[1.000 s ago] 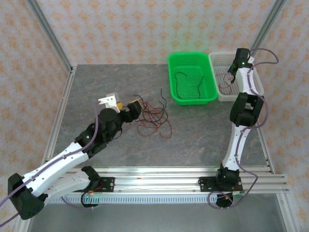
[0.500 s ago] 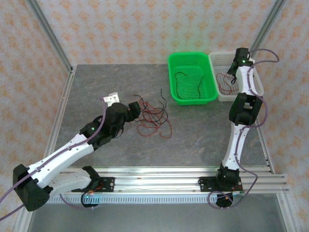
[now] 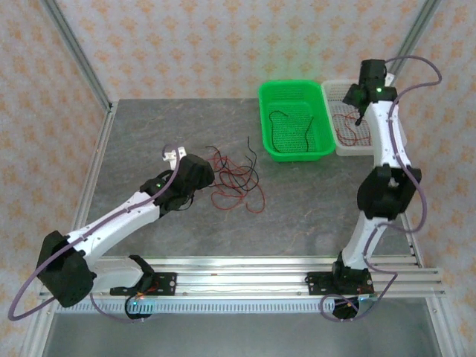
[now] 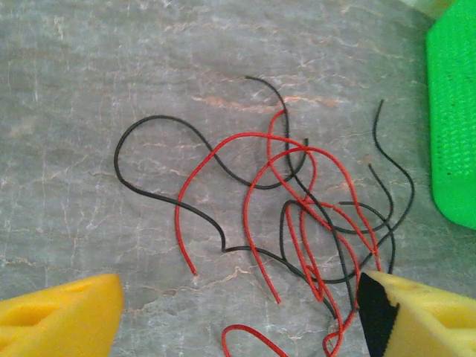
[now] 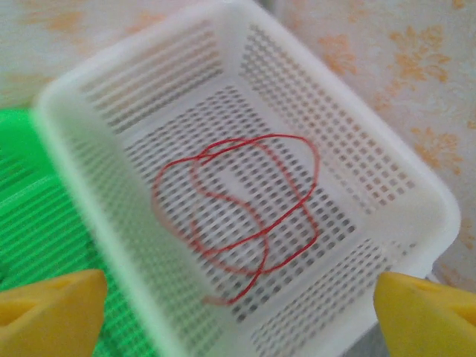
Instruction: Untangle the cables
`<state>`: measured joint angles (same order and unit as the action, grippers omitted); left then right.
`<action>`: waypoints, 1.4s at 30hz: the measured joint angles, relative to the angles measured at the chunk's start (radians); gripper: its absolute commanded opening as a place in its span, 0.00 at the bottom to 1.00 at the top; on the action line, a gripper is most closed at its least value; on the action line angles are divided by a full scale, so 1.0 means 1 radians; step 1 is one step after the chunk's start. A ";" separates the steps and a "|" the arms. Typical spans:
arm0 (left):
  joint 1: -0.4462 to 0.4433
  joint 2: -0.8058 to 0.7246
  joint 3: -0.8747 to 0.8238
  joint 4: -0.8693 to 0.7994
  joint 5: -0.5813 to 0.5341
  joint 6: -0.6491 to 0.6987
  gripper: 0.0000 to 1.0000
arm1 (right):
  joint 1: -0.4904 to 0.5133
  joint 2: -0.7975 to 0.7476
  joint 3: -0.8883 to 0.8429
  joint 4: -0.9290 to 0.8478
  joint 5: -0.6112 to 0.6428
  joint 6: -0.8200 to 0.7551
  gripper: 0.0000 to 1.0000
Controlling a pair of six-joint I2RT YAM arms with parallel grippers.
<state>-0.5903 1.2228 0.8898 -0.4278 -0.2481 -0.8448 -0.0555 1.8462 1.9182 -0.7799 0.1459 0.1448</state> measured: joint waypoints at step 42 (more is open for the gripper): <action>0.168 0.451 -0.047 0.460 0.238 -0.095 0.00 | 0.362 -0.641 -0.882 0.243 -0.167 0.122 0.61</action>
<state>-0.4225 1.6733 0.8429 0.0319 -0.0105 -0.9398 0.3069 1.2049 1.0367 -0.5365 -0.0208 0.2665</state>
